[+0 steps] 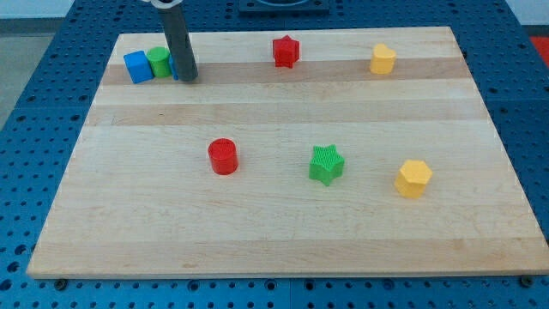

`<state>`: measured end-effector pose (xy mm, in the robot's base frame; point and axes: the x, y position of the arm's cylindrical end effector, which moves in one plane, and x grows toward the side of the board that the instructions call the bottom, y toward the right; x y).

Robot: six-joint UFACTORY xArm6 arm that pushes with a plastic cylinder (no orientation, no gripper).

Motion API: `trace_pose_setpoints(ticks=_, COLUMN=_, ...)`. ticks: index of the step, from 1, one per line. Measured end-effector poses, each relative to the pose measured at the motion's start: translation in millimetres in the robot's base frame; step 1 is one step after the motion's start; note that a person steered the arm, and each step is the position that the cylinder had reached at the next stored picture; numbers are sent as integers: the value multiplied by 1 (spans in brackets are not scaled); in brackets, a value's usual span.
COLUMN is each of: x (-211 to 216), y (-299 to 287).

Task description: Place your arm in between green star and yellow hexagon

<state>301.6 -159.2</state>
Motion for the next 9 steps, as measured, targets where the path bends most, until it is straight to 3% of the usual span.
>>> trace_pose_setpoints(ticks=2, x=-9, y=6)
trace_pose_setpoints(ticks=4, x=34, y=110)
trace_pose_setpoints(ticks=5, x=35, y=122)
trace_pose_setpoints(ticks=6, x=35, y=198)
trace_pose_setpoints(ticks=7, x=35, y=217)
trace_pose_setpoints(ticks=8, x=60, y=255)
trace_pose_setpoints(ticks=9, x=122, y=271)
